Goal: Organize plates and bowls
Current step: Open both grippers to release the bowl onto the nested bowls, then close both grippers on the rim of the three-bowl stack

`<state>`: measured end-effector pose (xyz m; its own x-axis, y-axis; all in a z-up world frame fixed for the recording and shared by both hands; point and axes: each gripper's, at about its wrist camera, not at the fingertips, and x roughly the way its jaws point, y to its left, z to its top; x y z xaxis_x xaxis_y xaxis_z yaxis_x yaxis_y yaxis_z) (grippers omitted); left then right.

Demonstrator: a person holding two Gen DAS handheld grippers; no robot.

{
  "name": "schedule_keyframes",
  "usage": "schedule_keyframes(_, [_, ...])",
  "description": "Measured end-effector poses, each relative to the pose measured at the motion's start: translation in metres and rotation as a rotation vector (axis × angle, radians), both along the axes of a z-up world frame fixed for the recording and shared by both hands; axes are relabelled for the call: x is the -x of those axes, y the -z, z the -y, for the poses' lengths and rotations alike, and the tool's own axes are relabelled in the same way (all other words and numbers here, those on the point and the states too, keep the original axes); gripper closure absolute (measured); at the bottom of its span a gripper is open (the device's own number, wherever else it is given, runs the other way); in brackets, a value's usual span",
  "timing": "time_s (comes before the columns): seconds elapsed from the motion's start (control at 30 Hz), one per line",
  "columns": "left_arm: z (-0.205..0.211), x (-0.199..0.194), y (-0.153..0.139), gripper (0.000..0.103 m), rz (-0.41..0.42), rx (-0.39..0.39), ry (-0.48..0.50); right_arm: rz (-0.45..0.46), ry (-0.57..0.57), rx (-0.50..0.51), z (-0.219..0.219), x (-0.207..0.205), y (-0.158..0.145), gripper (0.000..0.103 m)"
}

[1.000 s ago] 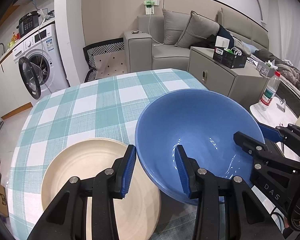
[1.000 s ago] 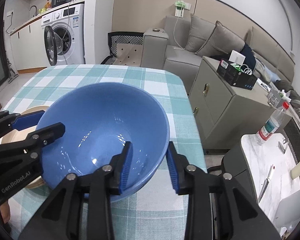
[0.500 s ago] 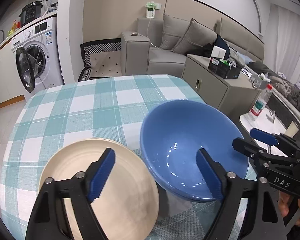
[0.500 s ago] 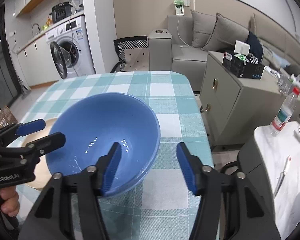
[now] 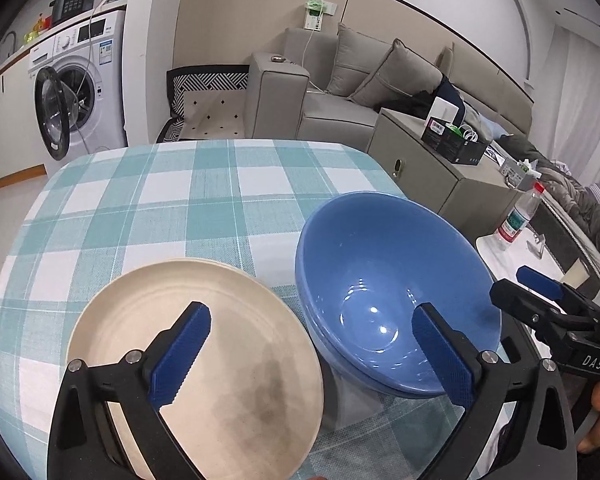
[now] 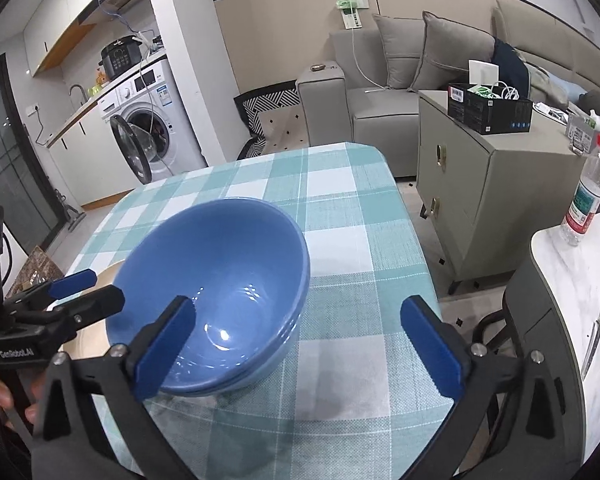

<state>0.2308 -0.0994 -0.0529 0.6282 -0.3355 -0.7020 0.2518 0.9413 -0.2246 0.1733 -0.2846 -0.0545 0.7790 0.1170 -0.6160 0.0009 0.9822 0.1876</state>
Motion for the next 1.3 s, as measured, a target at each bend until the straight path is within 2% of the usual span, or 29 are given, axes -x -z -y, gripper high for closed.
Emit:
schedule_keyframes(0.13, [0.005, -0.003, 0.007, 0.0, -0.018, -0.007, 0.004, 0.015, 0.043, 0.015, 0.005, 0.0, 0.003, 0.0])
schedule_keyframes(0.5, [0.007, -0.016, 0.02, 0.001, -0.064, -0.002, -0.039, -0.03, 0.051, -0.047, 0.015, -0.011, 0.019, 0.0])
schedule_keyframes(0.6, [0.005, -0.02, 0.022, 0.001, -0.064, 0.018, -0.041, -0.046, 0.042, -0.071, 0.015, -0.014, 0.024, 0.0])
schedule_keyframes(0.77, [0.01, -0.02, 0.023, 0.002, -0.058, -0.006, -0.007, -0.056, 0.003, -0.099, 0.008, -0.017, 0.029, 0.001])
schedule_keyframes(0.83, [0.011, -0.02, 0.022, 0.007, -0.05, -0.001, 0.004, -0.061, -0.01, -0.101, 0.005, -0.018, 0.032, 0.003])
schedule_keyframes(0.87, [0.012, -0.02, 0.022, 0.008, -0.046, 0.0, 0.008, -0.064, -0.018, -0.102, 0.003, -0.019, 0.033, 0.008])
schedule_keyframes(1.0, [0.014, -0.02, 0.023, 0.024, -0.05, 0.002, 0.019, -0.069, -0.033, -0.107, -0.001, -0.021, 0.037, 0.011])
schedule_keyframes(1.1, [0.013, -0.021, 0.026, 0.032, -0.059, 0.011, 0.021, -0.072, -0.038, -0.119, -0.001, -0.021, 0.039, 0.018])
schedule_keyframes(1.23, [0.013, -0.021, 0.028, 0.041, -0.069, 0.018, 0.025, -0.066, -0.046, -0.131, -0.001, -0.021, 0.039, 0.021])
schedule_keyframes(1.3, [0.014, -0.02, 0.028, 0.044, -0.071, 0.018, 0.03, -0.063, -0.053, -0.138, -0.001, -0.021, 0.038, 0.032])
